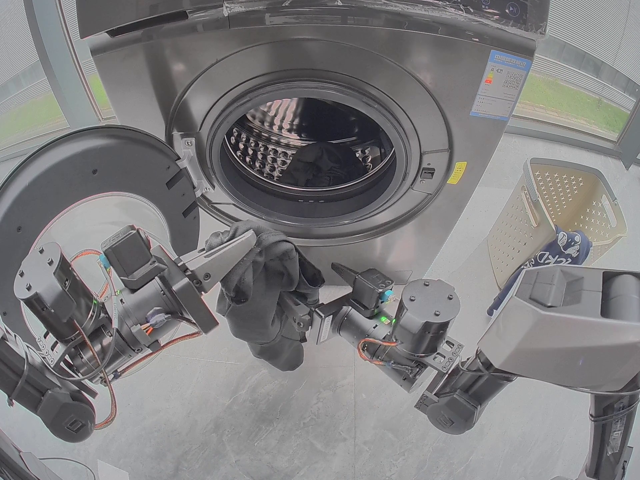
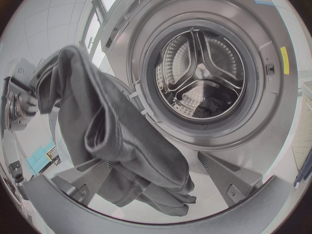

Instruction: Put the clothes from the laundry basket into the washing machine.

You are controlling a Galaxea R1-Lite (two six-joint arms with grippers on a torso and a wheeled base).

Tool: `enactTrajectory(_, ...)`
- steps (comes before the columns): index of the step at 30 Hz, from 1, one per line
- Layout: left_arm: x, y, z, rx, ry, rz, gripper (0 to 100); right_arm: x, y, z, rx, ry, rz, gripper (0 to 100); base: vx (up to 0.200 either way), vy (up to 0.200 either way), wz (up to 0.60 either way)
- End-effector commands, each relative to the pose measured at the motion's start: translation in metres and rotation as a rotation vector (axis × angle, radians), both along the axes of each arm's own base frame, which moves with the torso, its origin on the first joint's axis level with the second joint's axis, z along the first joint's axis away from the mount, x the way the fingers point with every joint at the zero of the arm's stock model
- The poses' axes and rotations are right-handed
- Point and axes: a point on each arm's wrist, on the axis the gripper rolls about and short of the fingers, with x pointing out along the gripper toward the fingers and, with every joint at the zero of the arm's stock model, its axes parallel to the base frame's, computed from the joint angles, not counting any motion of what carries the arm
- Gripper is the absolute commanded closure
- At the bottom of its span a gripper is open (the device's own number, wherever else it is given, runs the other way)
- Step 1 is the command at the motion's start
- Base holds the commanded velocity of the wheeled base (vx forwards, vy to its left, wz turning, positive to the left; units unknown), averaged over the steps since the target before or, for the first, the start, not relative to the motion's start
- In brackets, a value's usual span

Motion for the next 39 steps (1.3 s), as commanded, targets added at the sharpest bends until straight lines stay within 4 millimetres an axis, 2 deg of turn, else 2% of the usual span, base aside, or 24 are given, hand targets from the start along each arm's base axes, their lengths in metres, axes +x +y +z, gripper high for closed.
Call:
enactTrajectory(1,0.0,0.0,0.0,0.0,0.001,-0.001,100,0.004,-0.01,0.021,0.037,-0.037,-0.025,0,0.0,0.0,0.0)
enactTrajectory(15,0.0,0.0,0.0,0.0,0.0,-0.001,100,0.029,-0.041,0.026,0.029,-0.057,-0.114,0,0.0,0.0,0.0)
enactTrajectory(25,0.0,0.0,0.0,0.001,-0.001,-0.002,100,0.037,-0.049,0.026,0.021,-0.064,-0.142,0,0.0,0.0,0.0)
enactTrajectory(31,0.0,0.0,0.0,0.0,-0.003,-0.002,100,0.034,-0.043,0.024,0.021,-0.061,-0.119,0,0.0,0.0,0.0)
enactTrajectory(39,0.0,0.0,0.0,0.0,-0.003,-0.002,100,0.016,-0.021,0.023,0.019,-0.056,-0.048,0,0.0,0.0,0.0)
